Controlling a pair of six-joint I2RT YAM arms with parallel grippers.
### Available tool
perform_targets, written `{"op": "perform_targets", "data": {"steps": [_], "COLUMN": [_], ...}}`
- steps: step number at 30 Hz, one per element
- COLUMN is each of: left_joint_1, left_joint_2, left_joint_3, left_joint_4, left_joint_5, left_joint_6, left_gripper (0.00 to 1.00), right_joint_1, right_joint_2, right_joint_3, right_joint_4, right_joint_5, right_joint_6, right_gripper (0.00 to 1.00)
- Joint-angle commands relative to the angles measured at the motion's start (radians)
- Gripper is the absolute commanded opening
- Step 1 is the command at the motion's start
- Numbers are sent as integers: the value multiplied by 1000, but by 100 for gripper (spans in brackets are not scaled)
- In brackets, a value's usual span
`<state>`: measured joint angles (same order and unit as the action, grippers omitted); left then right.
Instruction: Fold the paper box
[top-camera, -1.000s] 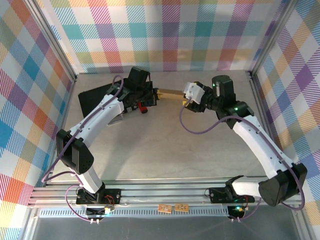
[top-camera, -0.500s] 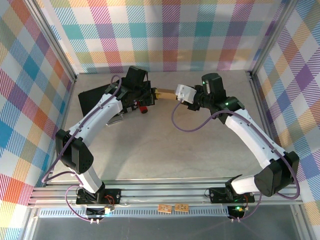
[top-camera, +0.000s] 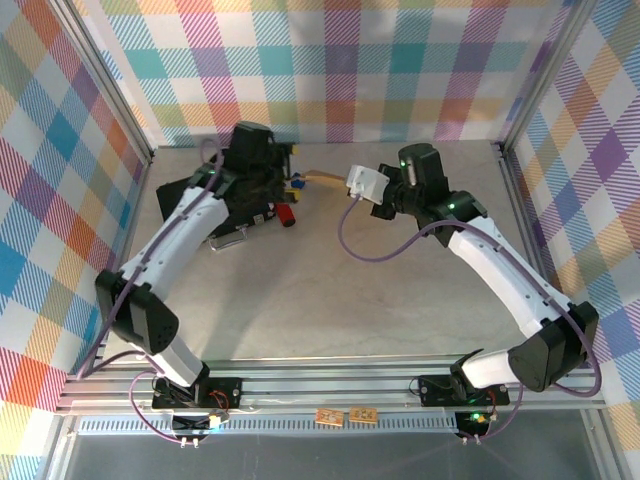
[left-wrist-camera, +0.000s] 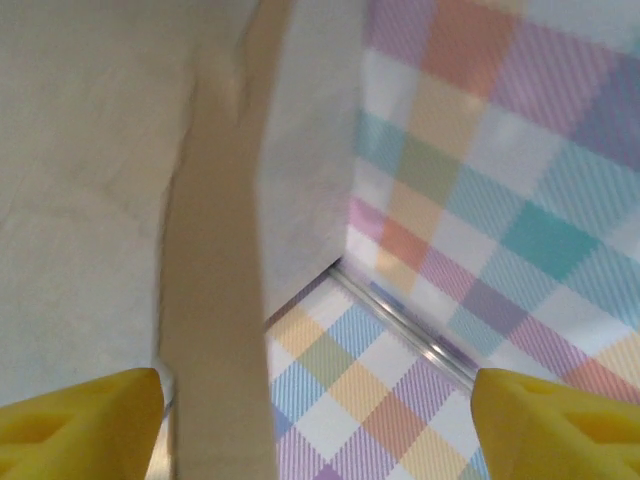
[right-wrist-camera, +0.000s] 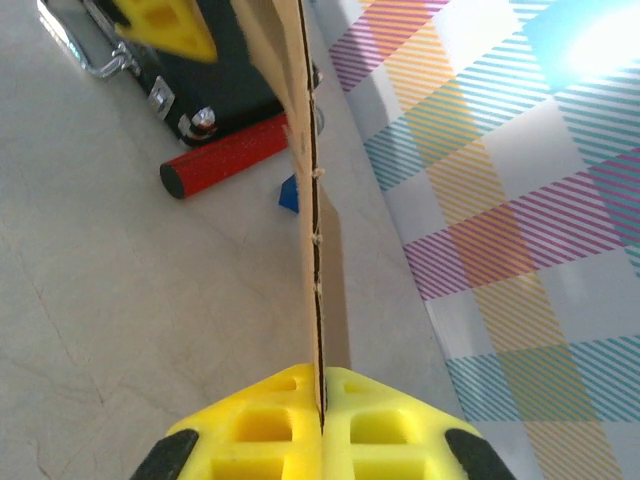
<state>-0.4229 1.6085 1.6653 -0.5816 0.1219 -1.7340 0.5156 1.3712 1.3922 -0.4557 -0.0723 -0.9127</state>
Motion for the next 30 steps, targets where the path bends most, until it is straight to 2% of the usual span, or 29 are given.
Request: {"op": "perform_targets", "data": {"steps": [1, 4, 8, 11, 14, 16, 18, 21, 24, 26, 30], "left_joint_1": [100, 166, 212, 227, 231, 231, 231, 231, 231, 230, 191], "left_joint_2": [-140, -233, -316, -326, -326, -329, -333, -339, -334, -319, -271], "left_joint_3": [57, 39, -3, -3, -12, -34, -57, -93, -125, -138, -133], "left_joint_4": [-17, -26, -8, -41, -74, -85, -91, -114, -121, -124, -135], "left_joint_5": [-120, -223, -301, -302, -290, -276, -263, -250, -210, -158, -59], "left_joint_6": [247, 350, 446, 476, 492, 496, 502, 512, 525, 525, 513], "left_gripper": [84, 83, 82, 81, 80, 80, 79, 79, 78, 77, 74], "right_joint_1": [-19, -42, -64, -97, -191, -226, -227, -232, -227, -220, -157], "right_joint_2": [-89, -130, -184, -220, -218, -189, -156, -74, -14, 32, 168], "right_joint_3": [82, 140, 216, 255, 294, 307, 301, 297, 271, 260, 294], "right_joint_4": [-34, -90, -164, -201, -230, -288, -362, -492, -504, -477, -435], "right_joint_5": [-69, -147, -261, -334, -458, -490, -437, -294, -127, -35, 102], "right_joint_6": [117, 236, 437, 602, 866, 964, 986, 977, 905, 827, 576], "right_gripper": [0, 0, 0, 0, 0, 0, 0, 0, 0, 0, 0]}}
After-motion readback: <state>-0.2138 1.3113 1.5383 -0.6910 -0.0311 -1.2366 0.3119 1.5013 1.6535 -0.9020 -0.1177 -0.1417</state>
